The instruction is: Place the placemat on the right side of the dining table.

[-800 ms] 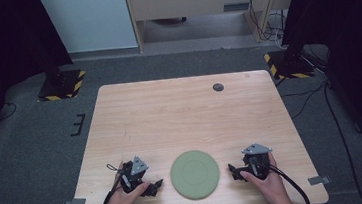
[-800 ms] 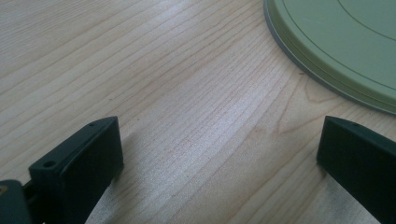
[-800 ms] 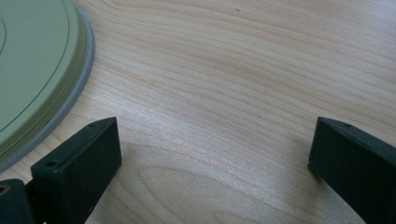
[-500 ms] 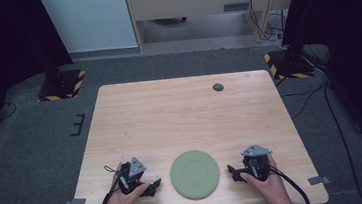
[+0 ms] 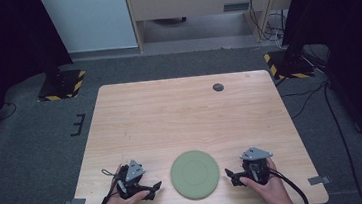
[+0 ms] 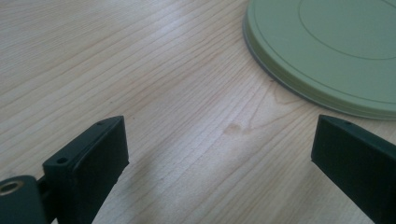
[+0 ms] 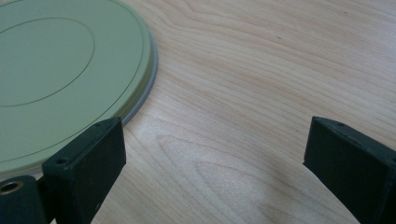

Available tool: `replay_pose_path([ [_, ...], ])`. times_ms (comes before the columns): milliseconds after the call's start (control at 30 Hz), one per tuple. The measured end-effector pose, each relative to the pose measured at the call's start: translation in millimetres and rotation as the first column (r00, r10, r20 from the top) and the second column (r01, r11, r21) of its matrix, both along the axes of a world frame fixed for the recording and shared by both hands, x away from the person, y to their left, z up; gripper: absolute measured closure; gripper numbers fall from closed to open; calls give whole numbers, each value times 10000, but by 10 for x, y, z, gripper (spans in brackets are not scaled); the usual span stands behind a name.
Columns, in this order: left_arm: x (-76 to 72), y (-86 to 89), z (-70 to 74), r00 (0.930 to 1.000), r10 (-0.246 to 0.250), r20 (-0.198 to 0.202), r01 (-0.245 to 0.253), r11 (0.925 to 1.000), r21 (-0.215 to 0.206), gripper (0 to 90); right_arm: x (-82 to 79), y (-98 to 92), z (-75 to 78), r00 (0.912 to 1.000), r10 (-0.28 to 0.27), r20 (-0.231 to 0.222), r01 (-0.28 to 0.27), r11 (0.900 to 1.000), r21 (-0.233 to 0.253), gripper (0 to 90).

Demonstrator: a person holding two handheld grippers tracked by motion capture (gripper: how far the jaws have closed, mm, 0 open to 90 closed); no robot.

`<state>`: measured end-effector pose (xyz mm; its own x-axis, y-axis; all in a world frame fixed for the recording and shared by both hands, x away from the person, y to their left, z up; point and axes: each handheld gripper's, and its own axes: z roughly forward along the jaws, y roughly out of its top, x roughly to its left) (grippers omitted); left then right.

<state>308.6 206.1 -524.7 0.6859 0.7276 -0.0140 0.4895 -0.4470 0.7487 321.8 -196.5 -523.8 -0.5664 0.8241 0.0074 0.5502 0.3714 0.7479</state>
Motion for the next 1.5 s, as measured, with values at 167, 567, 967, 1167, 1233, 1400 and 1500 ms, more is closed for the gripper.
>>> replay_pose_path([
  [167,-51,-33,46,9998,-46,179,47,10000,-78,31,-39,48,24,9992,362,172,-358,9991,-233,60],
  [567,-101,-179,52,9986,-480,223,476,9987,167,29,-107,151,29,9953,931,276,-921,9952,-345,60],
  [967,-147,-366,52,9957,-865,323,851,9954,430,23,-137,246,23,9923,1206,293,-1192,9919,-445,62],
  [1167,-153,-439,25,9951,-948,279,932,9942,538,23,-142,281,8,9913,1294,247,-1281,9906,-486,62],
  [1233,-153,-464,12,9948,-982,262,966,9938,551,24,-141,289,6,9903,1362,259,-1347,9895,-528,62],
  [1400,-152,-497,1,9951,-951,285,934,9940,572,25,-150,296,-6,9895,1426,214,-1410,9879,-648,64],
  [1500,-148,-520,-7,9952,-935,302,916,9940,592,27,-148,304,-15,9897,1418,202,-1401,9877,-689,67],
])
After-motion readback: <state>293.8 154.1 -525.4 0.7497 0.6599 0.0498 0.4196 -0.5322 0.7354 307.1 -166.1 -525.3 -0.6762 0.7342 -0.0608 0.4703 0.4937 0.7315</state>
